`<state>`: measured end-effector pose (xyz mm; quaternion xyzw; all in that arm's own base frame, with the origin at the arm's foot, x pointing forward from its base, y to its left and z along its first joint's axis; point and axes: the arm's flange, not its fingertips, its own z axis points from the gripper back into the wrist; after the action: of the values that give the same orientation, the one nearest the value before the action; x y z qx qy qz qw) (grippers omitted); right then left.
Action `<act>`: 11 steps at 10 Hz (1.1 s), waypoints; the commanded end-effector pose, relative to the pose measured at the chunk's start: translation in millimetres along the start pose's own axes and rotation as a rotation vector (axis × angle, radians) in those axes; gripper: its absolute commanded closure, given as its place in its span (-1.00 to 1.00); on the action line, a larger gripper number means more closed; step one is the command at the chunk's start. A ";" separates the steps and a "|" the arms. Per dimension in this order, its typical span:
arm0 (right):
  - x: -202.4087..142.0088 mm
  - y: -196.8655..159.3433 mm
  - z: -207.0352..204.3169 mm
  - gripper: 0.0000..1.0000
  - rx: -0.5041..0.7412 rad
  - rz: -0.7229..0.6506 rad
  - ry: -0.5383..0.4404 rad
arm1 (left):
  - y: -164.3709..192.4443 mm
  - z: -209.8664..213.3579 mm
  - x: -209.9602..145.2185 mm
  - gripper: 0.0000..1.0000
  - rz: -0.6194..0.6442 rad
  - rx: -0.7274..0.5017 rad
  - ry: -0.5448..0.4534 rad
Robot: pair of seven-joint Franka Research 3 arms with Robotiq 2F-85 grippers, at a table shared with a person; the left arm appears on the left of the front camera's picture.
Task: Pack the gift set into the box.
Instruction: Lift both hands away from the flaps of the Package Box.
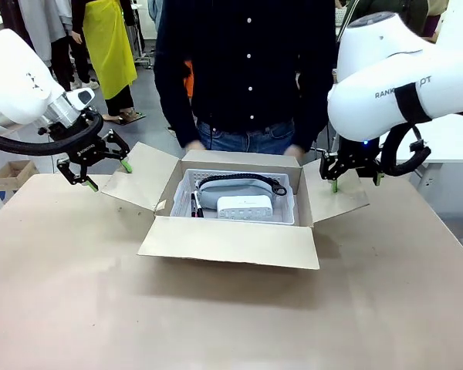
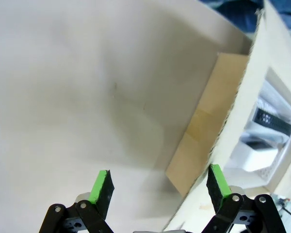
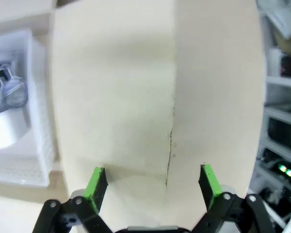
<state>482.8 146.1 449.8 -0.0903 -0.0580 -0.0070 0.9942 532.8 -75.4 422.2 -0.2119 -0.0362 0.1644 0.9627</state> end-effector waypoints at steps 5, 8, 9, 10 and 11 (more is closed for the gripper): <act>-84.0 -169.6 40.6 -1.00 0.852 0.300 -0.005 | 140.1 129.6 7.4 -1.00 -0.183 -0.884 0.545; -130.9 -263.3 -38.6 -1.00 1.340 0.027 -0.177 | 208.2 111.4 24.6 -1.00 -0.131 -1.171 0.529; -152.1 -288.2 -68.1 -1.00 1.471 -0.167 -0.207 | 231.1 100.5 27.9 -1.00 -0.122 -1.229 0.495; -161.9 -301.5 -81.8 -1.00 1.542 -0.348 -0.178 | 236.1 90.8 29.4 -1.00 -0.098 -1.236 0.424; -152.6 -274.7 -43.3 -1.00 1.286 0.030 -0.154 | 218.3 82.0 36.3 -1.00 0.022 -1.139 0.367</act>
<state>308.6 -166.9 403.5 0.5722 -0.1202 -0.0241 0.8109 481.3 161.6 383.5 -0.7422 0.0698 0.0482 0.6648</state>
